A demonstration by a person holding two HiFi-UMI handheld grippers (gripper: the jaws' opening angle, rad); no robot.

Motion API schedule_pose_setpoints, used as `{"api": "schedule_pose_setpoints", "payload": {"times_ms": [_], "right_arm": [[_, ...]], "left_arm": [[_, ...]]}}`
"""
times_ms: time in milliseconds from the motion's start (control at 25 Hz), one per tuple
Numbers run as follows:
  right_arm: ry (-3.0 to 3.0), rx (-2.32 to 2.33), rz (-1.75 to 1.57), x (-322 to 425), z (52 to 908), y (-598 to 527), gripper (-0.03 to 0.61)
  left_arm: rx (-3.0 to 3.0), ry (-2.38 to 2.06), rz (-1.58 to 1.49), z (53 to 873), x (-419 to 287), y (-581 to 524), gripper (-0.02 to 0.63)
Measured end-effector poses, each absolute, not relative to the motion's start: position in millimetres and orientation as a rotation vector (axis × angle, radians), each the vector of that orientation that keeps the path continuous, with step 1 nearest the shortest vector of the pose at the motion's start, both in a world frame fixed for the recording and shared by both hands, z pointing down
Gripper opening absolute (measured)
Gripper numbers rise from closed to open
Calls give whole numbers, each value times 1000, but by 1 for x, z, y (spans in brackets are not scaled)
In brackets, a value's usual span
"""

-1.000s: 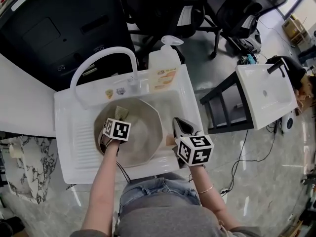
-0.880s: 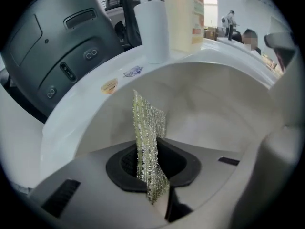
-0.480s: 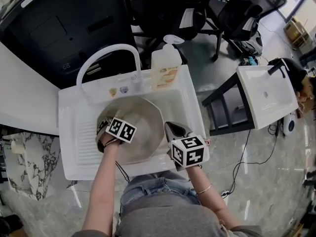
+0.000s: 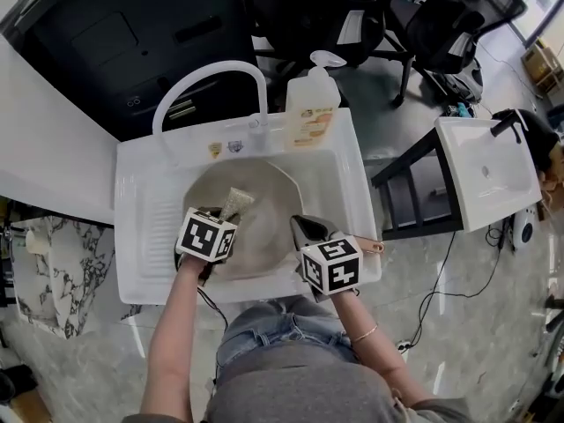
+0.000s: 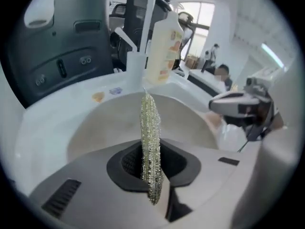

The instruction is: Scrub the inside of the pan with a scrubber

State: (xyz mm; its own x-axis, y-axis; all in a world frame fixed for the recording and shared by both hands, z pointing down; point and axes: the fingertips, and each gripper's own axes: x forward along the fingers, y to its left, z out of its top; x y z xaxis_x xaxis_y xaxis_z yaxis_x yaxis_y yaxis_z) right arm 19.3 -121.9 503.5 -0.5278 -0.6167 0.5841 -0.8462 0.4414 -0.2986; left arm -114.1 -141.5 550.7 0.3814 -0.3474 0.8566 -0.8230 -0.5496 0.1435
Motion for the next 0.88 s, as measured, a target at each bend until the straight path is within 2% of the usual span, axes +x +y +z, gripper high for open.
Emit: {"api": "schedule_pose_setpoints", "payload": {"times_ms": [200, 360, 560, 760, 880], "right_arm": [[-2300, 1296, 804, 30, 499, -123, 11], [-2297, 1326, 802, 38, 494, -116, 11], [-2305, 1292, 814, 29, 497, -104, 11], [-2320, 1231, 802, 15, 497, -100, 11], [-2324, 1218, 798, 11, 495, -104, 11]], "left_arm": [[1993, -715, 815, 558, -49, -117, 61], [1871, -520, 746, 572, -15, -104, 61], [1796, -488, 922, 606, -26, -98, 61], [1823, -534, 1297, 630, -69, -82, 61], [1843, -545, 1392, 631, -82, -80, 61]]}}
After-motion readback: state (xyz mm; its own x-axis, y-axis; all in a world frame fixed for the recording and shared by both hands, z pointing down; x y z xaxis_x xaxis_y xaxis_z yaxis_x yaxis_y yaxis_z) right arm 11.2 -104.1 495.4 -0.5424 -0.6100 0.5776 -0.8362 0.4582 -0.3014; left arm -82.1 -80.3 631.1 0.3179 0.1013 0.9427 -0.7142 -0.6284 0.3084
